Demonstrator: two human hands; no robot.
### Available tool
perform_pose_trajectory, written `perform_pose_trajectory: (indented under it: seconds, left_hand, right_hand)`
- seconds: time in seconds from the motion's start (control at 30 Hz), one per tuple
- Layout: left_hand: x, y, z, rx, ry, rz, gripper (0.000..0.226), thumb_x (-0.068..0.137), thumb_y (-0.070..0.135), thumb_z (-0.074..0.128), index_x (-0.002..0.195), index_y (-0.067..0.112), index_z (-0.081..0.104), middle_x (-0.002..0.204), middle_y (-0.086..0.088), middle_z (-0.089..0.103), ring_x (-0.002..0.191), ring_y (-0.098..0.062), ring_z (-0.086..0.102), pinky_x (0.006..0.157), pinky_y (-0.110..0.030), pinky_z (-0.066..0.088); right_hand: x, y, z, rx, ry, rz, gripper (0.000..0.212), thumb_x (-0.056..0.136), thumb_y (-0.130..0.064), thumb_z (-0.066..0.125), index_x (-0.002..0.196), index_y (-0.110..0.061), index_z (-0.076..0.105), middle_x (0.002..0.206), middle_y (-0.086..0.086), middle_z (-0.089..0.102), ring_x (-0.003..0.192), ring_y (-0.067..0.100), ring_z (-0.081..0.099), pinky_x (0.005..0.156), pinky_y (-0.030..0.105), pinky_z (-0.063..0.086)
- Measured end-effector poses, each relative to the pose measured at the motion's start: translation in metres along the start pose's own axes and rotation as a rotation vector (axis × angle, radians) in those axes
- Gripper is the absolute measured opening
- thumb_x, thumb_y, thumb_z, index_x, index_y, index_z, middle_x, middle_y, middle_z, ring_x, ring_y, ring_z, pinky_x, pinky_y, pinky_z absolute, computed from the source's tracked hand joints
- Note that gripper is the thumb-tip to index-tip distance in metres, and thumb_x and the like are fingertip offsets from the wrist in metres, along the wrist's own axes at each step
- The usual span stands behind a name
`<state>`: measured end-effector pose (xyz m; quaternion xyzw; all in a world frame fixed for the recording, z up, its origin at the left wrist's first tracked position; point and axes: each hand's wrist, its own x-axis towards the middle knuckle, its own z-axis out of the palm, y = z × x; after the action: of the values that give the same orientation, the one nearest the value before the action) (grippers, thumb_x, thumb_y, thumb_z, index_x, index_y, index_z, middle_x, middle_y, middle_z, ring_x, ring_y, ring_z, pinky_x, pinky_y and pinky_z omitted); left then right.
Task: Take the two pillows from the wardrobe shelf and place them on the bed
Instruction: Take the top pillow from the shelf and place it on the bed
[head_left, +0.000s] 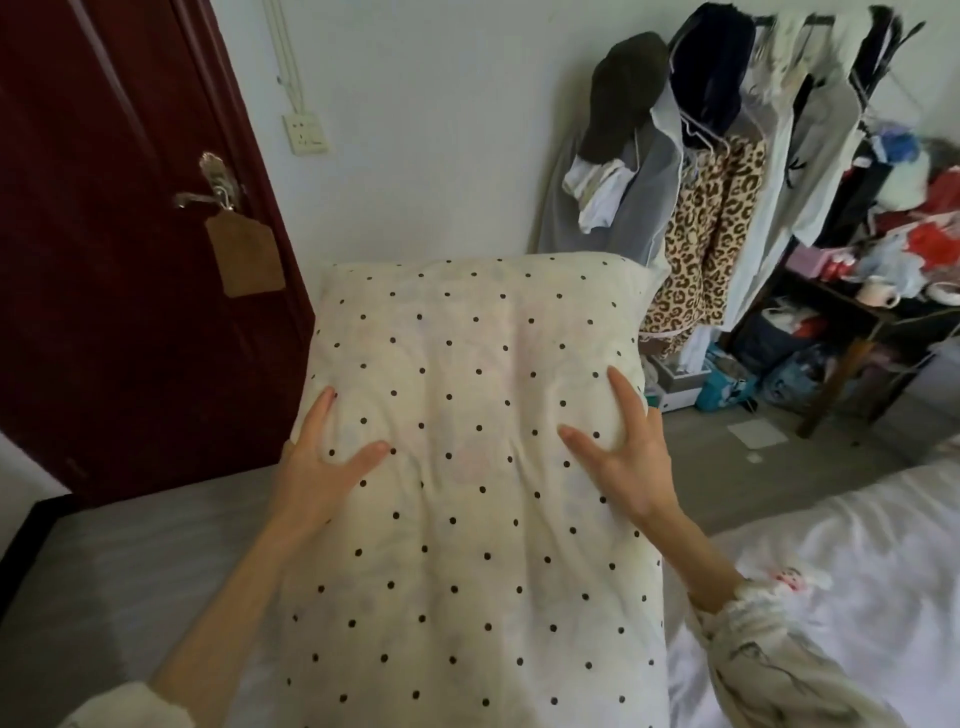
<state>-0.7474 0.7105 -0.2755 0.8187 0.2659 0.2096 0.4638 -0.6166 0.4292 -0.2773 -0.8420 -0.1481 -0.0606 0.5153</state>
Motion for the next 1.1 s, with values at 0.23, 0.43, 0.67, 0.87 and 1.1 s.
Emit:
perform_pose_trajectory:
  seconds: [0.23,0.43,0.67,0.87,1.1]
  left_hand:
    - [0.131,0.031,0.052,-0.022,-0.125,0.036,0.094,0.057,0.064,0.071,0.136,0.053,0.022,0.144,0.005,0.036,0.13,-0.019,0.036,0.108,-0.046,0.032]
    - [0.237,0.037,0.126,-0.032,-0.317,0.093,0.093,0.06,0.066,0.068,0.136,0.055,0.017,0.142,0.01,0.04,0.129,-0.021,0.038,0.106,-0.049,0.034]
    - [0.361,0.056,0.219,-0.055,-0.591,0.18,0.094,0.062,0.063,0.07,0.137,0.055,0.015,0.144,0.006,0.037,0.13,-0.021,0.037,0.107,-0.048,0.033]
    - [0.424,0.098,0.29,-0.017,-0.727,0.294,0.093,0.06,0.069,0.065,0.137,0.055,0.015,0.142,0.002,0.038,0.127,-0.023,0.04,0.102,-0.045,0.034]
    - [0.436,0.138,0.391,-0.105,-0.952,0.384,0.091,0.07,0.051,0.072,0.143,0.042,0.018,0.151,0.009,0.029,0.134,-0.016,0.032,0.105,-0.033,0.03]
  right_hand:
    - [0.107,0.016,0.007,-0.028,0.109,0.049,0.077,0.064,-0.067,0.063,0.128,-0.063,0.019,0.128,-0.004,0.035,0.117,0.021,0.046,0.089,0.036,0.042]
    - [0.18,0.05,0.012,-0.104,0.228,0.184,0.077,0.064,-0.069,0.063,0.126,-0.065,0.018,0.119,-0.007,0.035,0.101,0.017,0.047,0.081,0.034,0.043]
    - [0.252,0.083,0.024,-0.156,0.443,0.354,0.076,0.062,-0.068,0.064,0.125,-0.064,0.022,0.117,-0.009,0.034,0.098,0.016,0.048,0.076,0.03,0.041]
    - [0.286,0.097,0.008,-0.187,0.631,0.441,0.076,0.06,-0.067,0.066,0.123,-0.066,0.023,0.113,-0.01,0.035,0.093,0.009,0.049,0.078,0.028,0.04]
    - [0.296,0.139,-0.035,-0.276,0.766,0.552,0.078,0.063,-0.064,0.068,0.127,-0.063,0.023,0.118,-0.01,0.034,0.098,0.011,0.044,0.08,0.03,0.037]
